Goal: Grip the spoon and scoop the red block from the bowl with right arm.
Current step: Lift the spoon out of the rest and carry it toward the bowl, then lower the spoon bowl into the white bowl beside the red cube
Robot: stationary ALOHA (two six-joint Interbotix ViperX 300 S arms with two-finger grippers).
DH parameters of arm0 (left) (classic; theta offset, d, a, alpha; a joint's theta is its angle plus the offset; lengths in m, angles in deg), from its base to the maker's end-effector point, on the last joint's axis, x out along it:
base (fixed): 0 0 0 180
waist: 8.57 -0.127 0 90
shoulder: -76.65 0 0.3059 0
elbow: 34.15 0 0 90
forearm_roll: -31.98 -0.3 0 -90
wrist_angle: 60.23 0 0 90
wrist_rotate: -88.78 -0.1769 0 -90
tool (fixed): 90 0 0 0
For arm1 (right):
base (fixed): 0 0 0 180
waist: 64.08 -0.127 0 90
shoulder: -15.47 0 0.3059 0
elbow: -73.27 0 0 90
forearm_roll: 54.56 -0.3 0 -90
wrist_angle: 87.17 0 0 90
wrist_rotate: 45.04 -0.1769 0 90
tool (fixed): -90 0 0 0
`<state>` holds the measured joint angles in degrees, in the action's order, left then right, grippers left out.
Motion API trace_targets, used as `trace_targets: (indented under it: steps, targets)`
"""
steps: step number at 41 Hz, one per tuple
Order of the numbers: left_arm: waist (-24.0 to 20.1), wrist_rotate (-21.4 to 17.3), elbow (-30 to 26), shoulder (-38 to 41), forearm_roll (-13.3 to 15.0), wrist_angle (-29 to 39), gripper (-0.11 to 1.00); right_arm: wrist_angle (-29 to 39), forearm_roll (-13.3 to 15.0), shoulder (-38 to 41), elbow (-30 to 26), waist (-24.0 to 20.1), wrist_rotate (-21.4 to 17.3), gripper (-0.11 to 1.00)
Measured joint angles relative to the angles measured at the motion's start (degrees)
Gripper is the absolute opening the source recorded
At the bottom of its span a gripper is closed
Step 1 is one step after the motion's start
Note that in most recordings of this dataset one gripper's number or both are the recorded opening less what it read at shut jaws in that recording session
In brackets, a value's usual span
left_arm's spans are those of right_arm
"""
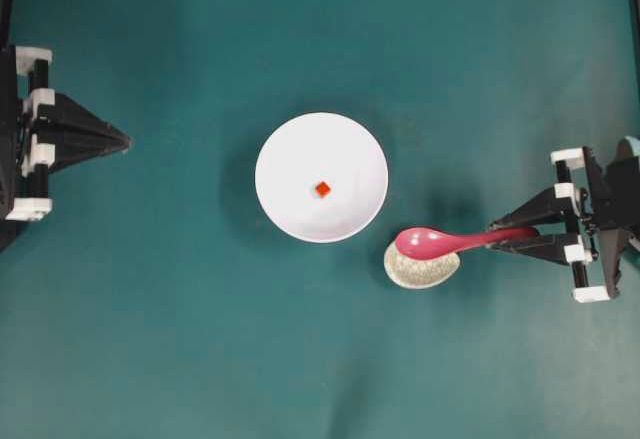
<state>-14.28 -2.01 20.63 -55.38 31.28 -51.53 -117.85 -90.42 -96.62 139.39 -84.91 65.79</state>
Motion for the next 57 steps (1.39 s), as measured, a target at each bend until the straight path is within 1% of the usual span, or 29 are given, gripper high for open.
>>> trace_targets:
  steps: [5,9,16,19,23,26,30,36,42,51,57]
  targets:
    - [0.0,0.0,-0.09,0.0,0.0,0.0,0.0,8.26,0.0,-5.45,-2.2,5.27,4.04,0.24]
    - [0.0,0.0,0.0,0.0,0.09,0.0,0.0,16.17,0.0,-9.32,-4.48,10.28,5.89,0.24]
    - [0.0,0.0,-0.09,-0.09,0.0,0.0,0.0,29.44,0.53,-13.18,-8.79,19.16,6.33,0.24]
    - [0.0,0.0,0.0,-0.18,0.09,0.0,0.0,35.6,1.67,-14.06,-11.25,23.29,6.33,0.24]
    - [0.09,0.0,0.0,-0.26,0.09,0.0,0.0,42.19,3.52,-14.15,-14.15,27.25,6.24,0.24]
    - [0.44,0.0,0.0,-0.44,0.0,0.0,0.0,45.53,4.57,-14.06,-16.17,28.74,6.06,0.24]
    - [1.05,0.0,-0.09,-0.79,0.0,0.09,0.0,49.66,5.1,-13.18,-19.16,30.32,6.06,0.24]
    - [1.93,0.35,-0.09,-1.32,0.09,0.53,0.0,53.44,5.98,-10.72,-22.68,31.82,5.98,0.24]
    - [2.81,0.7,-0.09,-1.85,0.09,1.58,0.0,54.4,7.21,-7.91,-25.49,31.9,5.89,0.24]
    - [3.87,0.88,-0.18,-2.81,0.0,3.52,0.0,55.2,7.29,-3.6,-28.56,31.9,4.31,0.24]
    - [4.04,0.88,-0.35,-3.78,0.0,4.04,0.0,57.3,7.38,0.0,-31.03,31.9,3.34,0.24]
